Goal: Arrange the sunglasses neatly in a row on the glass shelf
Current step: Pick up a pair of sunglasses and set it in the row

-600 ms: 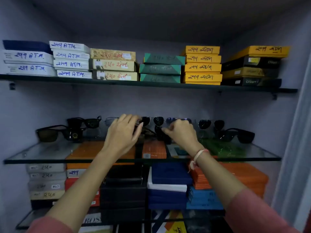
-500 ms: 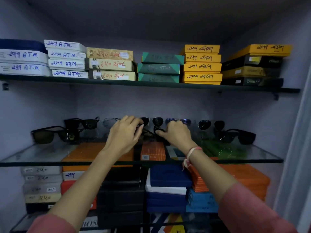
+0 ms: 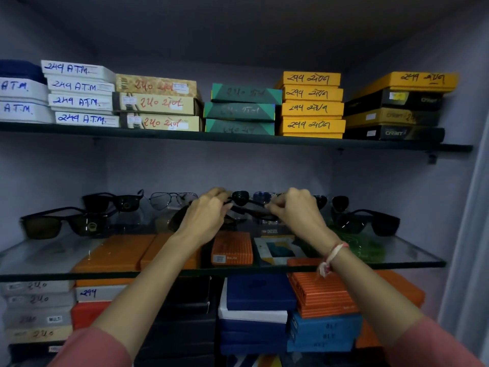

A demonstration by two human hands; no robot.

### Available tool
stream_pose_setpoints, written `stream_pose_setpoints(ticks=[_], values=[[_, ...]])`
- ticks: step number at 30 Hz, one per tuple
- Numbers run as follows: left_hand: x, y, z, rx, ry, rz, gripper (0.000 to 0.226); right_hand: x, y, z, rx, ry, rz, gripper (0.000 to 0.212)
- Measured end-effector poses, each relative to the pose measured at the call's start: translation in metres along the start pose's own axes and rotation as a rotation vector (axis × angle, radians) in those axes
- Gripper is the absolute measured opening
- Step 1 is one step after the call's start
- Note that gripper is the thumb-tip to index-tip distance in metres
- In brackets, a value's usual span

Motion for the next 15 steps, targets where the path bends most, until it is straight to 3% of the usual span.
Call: stream_pose_setpoints(ticks=[7,11,15], values=[[-0.008,0.016,-0.014,-0.072,0.008,0.149,0.027,-0.048,0.017,0.011,-0.035,0.141,-0.036,0.024],[-0.015,0.028,-0.023,-0.125,0.054,0.084,0.029,-0.066,0.047,0.006,0.115,0.235,-0.008,0.037],[-0.007,0.033,-0.033,-0.259,0.013,-0.009,0.029,-0.072,0.072,0.001,0.235,0.251,0.04,0.024]])
Point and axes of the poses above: each hand's wrist, its own z-axis away from the middle knuckle, its own x-axis out of the palm, y = z × x, the point moved 8 cm from there along -z, towards the middle knuckle, and after that the axes turned 1 degree about -z, right-handed, at the moved point
